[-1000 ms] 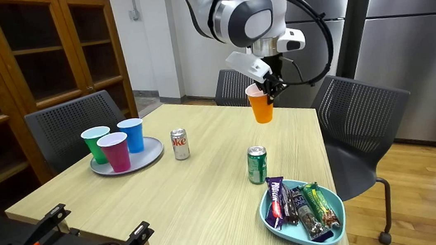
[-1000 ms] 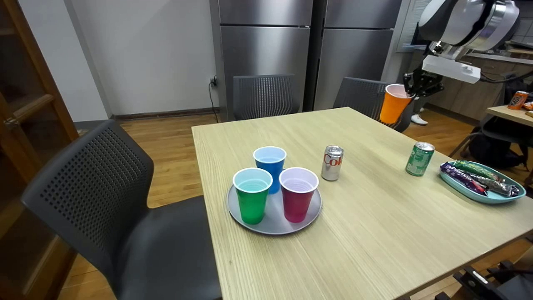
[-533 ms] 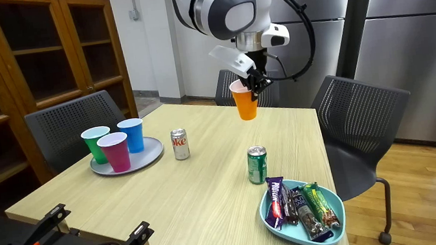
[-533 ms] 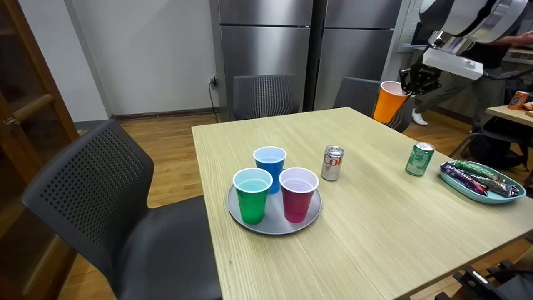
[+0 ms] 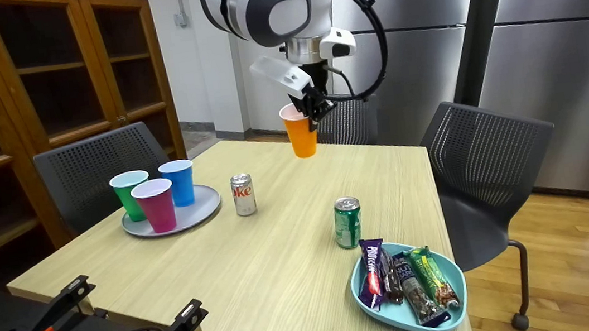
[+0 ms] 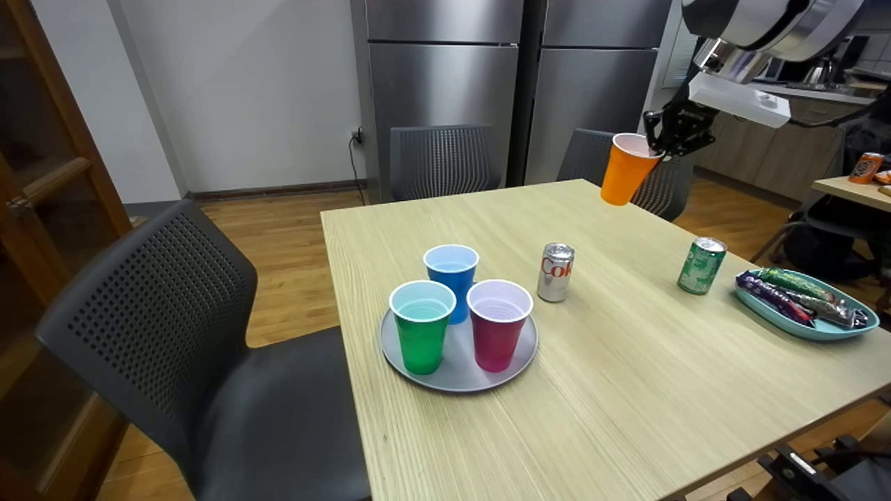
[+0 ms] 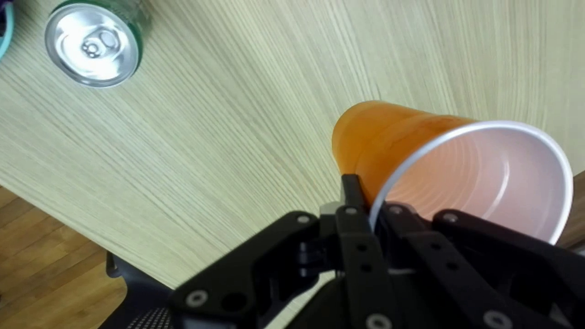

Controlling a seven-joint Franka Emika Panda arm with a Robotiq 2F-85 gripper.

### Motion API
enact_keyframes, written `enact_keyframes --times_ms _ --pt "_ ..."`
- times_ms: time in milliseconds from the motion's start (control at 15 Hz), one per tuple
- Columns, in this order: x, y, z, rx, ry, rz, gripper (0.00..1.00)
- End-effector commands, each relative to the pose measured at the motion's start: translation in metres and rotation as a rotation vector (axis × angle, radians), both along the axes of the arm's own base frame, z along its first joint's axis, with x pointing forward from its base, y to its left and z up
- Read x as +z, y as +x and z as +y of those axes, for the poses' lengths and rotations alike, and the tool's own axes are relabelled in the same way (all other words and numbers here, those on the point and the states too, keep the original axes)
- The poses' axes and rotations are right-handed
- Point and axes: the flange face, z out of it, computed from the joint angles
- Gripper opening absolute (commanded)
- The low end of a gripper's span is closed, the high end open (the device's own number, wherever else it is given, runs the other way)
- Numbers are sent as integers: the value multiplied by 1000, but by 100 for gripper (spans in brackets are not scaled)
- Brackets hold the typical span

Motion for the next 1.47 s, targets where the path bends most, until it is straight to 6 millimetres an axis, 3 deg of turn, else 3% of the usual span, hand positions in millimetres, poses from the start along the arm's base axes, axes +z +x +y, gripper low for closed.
enact_keyframes --times_ms 0,400,933,1400 --pt "11 -10 34 63 -2 10 1" --pt "14 -18 85 158 7 34 1" --pt "18 -31 129 244 1 61 1" --pt "10 -37 161 306 -11 90 1"
